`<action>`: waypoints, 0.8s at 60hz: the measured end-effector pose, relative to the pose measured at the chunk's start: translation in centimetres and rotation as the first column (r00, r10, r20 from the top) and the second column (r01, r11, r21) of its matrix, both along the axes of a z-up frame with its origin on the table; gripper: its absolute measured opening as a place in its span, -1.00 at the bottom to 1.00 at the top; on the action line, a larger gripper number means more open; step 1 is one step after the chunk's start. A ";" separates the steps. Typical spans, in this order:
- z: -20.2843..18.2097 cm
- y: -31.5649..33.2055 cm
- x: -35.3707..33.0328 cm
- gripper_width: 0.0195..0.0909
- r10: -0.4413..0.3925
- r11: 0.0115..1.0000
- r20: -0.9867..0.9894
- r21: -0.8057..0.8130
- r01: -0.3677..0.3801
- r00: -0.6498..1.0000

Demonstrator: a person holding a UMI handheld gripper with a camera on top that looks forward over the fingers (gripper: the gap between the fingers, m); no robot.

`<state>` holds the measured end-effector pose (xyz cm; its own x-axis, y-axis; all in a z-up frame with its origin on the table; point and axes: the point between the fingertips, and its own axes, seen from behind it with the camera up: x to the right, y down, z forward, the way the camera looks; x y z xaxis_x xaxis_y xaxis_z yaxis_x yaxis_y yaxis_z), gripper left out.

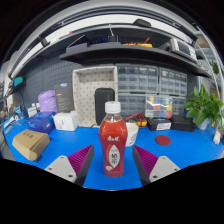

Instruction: Pour water

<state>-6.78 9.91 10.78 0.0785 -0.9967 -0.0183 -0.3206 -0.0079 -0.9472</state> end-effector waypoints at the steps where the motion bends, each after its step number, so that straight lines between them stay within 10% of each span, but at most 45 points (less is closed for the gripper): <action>1: -0.2 -0.1 0.4 0.68 -0.004 1.000 0.001 -0.003 0.004 1.000; 11: -2.1 0.2 3.6 0.58 -0.012 1.000 0.027 -0.005 0.012 1.000; 18: -3.2 0.0 4.9 -0.33 -0.021 0.998 0.063 -0.053 0.024 0.998; 29: -3.3 0.0 5.4 -0.77 -0.037 0.999 0.094 -0.033 0.040 0.995; 48: -1.6 4.2 7.2 -0.78 0.015 0.999 0.041 0.052 -0.018 0.999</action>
